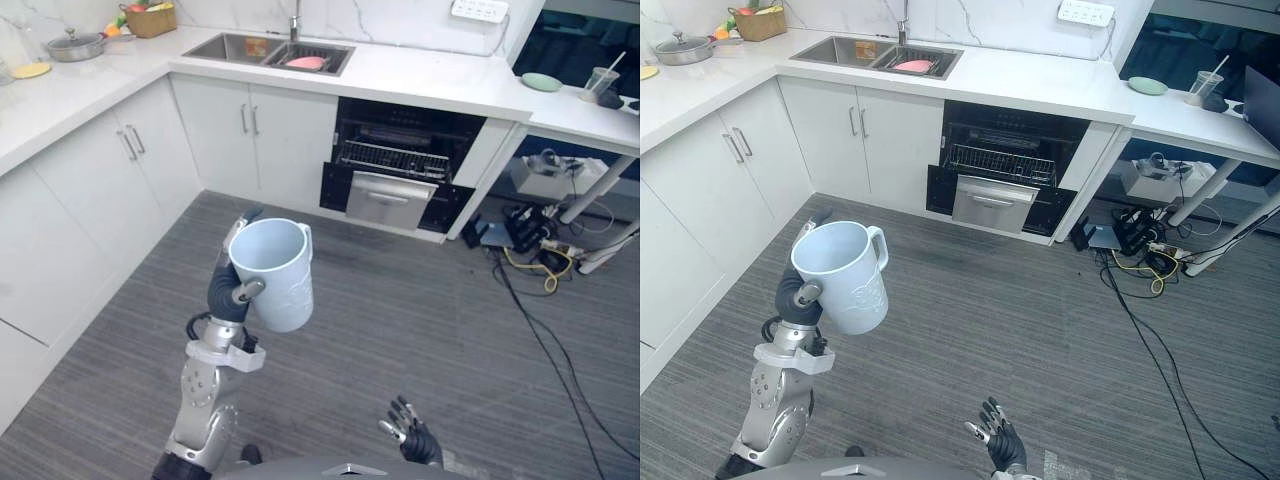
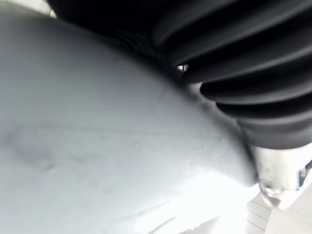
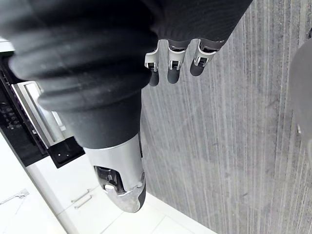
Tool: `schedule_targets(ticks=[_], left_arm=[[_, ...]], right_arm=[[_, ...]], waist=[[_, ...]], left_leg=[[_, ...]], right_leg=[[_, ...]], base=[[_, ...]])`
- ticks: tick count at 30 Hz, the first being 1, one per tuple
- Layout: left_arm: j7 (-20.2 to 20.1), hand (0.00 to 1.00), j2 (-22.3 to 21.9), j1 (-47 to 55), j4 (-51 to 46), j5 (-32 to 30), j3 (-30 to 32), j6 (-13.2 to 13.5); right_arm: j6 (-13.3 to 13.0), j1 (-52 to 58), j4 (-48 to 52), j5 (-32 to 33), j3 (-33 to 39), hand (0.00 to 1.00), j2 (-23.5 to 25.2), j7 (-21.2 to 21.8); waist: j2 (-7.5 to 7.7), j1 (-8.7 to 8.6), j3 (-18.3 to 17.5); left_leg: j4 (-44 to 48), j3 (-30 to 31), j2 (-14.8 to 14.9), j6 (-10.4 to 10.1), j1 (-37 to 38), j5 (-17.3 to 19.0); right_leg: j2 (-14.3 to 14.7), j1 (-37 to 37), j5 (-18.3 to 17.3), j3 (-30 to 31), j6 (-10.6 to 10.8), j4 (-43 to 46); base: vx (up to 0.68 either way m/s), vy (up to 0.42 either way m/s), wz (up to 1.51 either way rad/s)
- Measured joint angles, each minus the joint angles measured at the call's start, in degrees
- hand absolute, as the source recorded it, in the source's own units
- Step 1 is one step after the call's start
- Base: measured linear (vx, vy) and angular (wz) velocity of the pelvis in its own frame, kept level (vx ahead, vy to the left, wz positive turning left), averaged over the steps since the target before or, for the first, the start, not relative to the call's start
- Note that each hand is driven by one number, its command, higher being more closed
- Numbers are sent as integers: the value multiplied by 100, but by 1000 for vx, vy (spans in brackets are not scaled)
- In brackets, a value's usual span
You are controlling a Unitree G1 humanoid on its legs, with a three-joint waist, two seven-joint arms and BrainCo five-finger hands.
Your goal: Walk over to the sink, pick up the cup, carry it to the dishwasher, place the cup inside the dishwasher, then close the dishwasher door
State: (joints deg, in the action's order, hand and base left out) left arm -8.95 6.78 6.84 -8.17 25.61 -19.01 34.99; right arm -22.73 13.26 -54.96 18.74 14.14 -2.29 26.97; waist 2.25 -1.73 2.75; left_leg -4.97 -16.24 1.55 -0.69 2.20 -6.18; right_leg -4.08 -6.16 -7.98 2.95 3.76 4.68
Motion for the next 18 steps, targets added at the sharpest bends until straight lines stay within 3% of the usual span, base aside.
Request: schedule_targets(ticks=[5,7,8,9,10,11,12,13,15,17,18], left_arm=[[140,100,-45,207,0,1,404,0],[234,100,-67,347,-16,4,661,-1],[235,100,-71,360,-16,5,694,-2],[229,100,-142,363,-34,11,802,13],[254,100,-263,350,-8,41,957,-24],[266,100,-292,357,-33,70,1002,-24],[324,100,-300,350,-14,86,983,-14],[364,100,-261,294,-13,57,965,-4],[417,100,-236,108,4,54,968,-1],[484,100,-240,-104,150,54,963,-31],[495,100,-239,-180,257,57,990,-120]], right_arm=[[158,37,-5,2,25,0,-18,42],[297,117,-62,3,281,0,-24,104],[330,140,-109,6,435,0,-16,127],[397,158,-271,7,702,0,-80,167],[452,63,-334,11,797,0,-152,183],[452,71,-327,12,798,0,-154,218],[440,152,-335,20,847,0,-136,295],[426,233,-367,136,867,0,21,320],[382,261,-444,317,920,0,236,376],[335,292,-438,402,909,0,304,376],[317,317,-405,403,903,0,336,365]], waist=[[24,106,30],[163,116,-5],[197,100,-13],[134,117,12],[28,172,130],[29,183,167],[-11,155,217],[-6,55,237],[96,-47,237],[182,-76,249],[149,-82,259]], left_leg=[[38,-5,-103,22,92,168],[286,-50,-390,124,-9,427],[652,9,-461,154,-146,639],[1125,195,-520,297,-314,1026],[1428,243,-477,311,-323,1267],[1494,266,-472,345,-254,1358],[1497,443,-436,452,-63,1504],[1494,701,-362,459,130,1611],[1453,962,-303,413,283,1713],[1415,1096,-325,350,386,1781],[1406,1121,-311,314,560,1835]], right_leg=[[-170,-96,-213,-259,65,49],[-560,39,-589,-607,270,508],[-676,-1,-603,-755,396,573],[-767,156,-701,-919,522,1228],[-930,798,-559,-1124,361,2766],[-1026,1135,-290,-1169,134,3569],[-1051,1673,530,-963,58,4771],[-846,1994,277,-814,109,5321],[-570,2349,-229,-842,170,4881],[-430,2535,-318,-927,148,3636],[-344,2571,-259,-1002,85,2895]], base=[[9,5,6],[112,82,50],[222,93,77],[166,81,62],[186,119,43],[97,156,38],[179,142,64],[219,115,81],[264,49,80],[351,-3,49],[529,-44,24]])
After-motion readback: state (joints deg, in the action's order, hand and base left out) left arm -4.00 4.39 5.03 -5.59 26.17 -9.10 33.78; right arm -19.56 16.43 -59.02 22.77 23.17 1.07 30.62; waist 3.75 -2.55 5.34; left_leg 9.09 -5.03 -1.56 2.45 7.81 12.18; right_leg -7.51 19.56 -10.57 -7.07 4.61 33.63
